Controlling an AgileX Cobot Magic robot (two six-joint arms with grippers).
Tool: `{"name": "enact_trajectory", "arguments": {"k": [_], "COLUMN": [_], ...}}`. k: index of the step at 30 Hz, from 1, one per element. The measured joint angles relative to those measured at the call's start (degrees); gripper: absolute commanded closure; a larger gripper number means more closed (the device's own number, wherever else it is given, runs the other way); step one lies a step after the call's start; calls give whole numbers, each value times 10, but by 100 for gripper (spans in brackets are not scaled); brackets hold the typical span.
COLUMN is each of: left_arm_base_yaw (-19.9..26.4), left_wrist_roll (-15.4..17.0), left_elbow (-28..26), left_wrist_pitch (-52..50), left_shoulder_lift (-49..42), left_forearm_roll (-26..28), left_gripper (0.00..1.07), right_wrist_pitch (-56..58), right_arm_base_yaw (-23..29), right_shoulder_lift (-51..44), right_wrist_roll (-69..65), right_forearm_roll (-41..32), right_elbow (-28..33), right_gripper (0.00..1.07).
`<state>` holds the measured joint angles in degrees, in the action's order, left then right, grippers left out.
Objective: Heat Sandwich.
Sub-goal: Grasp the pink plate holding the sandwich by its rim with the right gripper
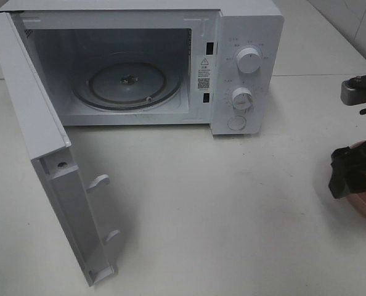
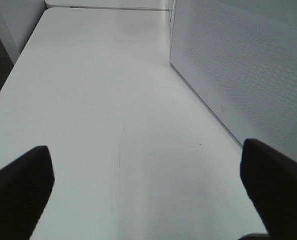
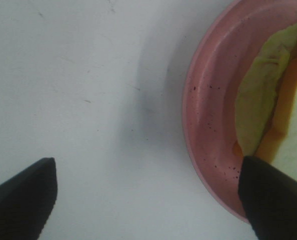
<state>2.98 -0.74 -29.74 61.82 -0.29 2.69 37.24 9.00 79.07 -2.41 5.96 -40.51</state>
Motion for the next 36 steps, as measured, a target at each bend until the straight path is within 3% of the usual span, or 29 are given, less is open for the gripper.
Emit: {"name": "enact_trajectory", "arguments": {"k": [23, 36], "left_arm_base_yaw": [0, 0], "left_wrist_roll": [0, 0], "left_elbow": [0, 0], "left_wrist_pitch": [0, 0], "left_shoulder_lift": [0, 0], "left_forearm_roll": [0, 0], "left_gripper": [10, 10], "right_wrist_pitch": [-60, -75], "right_arm_base_yaw": [-26, -26], "right_shoulder_lift": [185, 231], "right_wrist_roll": [-26, -28], "right_forearm_roll": [29, 33], "right_elbow": [-46, -63], "right_gripper": [21, 27]}}
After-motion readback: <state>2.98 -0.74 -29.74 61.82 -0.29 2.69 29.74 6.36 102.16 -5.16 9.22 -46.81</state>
